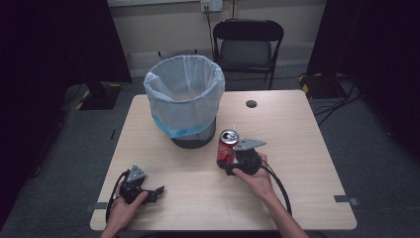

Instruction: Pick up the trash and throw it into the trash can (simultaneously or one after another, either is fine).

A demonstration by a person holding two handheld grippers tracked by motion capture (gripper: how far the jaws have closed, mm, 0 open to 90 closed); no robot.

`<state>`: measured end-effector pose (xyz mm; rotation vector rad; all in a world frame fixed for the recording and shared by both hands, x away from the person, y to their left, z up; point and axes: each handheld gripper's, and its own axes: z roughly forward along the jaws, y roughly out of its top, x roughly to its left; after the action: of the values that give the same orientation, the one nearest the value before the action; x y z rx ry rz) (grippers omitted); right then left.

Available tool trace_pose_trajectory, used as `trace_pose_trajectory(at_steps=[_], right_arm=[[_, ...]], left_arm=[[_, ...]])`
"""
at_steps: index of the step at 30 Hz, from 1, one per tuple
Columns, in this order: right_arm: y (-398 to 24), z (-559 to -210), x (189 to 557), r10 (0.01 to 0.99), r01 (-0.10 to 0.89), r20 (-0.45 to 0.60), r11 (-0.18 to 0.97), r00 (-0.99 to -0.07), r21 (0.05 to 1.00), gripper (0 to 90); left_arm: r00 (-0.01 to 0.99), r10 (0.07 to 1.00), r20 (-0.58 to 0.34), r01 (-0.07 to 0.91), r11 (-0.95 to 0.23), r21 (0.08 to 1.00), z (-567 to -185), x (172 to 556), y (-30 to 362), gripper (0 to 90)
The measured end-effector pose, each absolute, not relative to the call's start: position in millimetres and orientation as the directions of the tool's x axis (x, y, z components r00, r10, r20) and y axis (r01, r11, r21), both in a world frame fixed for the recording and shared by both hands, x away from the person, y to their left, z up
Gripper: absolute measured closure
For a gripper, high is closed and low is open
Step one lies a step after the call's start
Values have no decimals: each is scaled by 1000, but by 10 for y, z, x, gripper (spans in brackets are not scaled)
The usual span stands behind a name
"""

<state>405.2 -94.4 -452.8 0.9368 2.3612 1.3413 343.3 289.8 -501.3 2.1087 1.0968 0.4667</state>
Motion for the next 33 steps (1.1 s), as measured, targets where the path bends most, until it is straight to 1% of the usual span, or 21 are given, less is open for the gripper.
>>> trace_pose_trajectory(at_steps=[25,26,33], right_arm=[[-1038,-4011,4014,647,383,97,317,-756,868,340],[-1060,-3939,4011,647,379,102,304,-756,874,340],[-1080,-3754,4017,644,368,103,292,-758,883,341]], left_arm=[[577,817,-2,563,-396,725,-5012,3434,2900,73],[576,818,-4,564,-393,726,-5013,3433,2898,73],[576,817,-4,563,-394,726,-5012,3433,2899,73]])
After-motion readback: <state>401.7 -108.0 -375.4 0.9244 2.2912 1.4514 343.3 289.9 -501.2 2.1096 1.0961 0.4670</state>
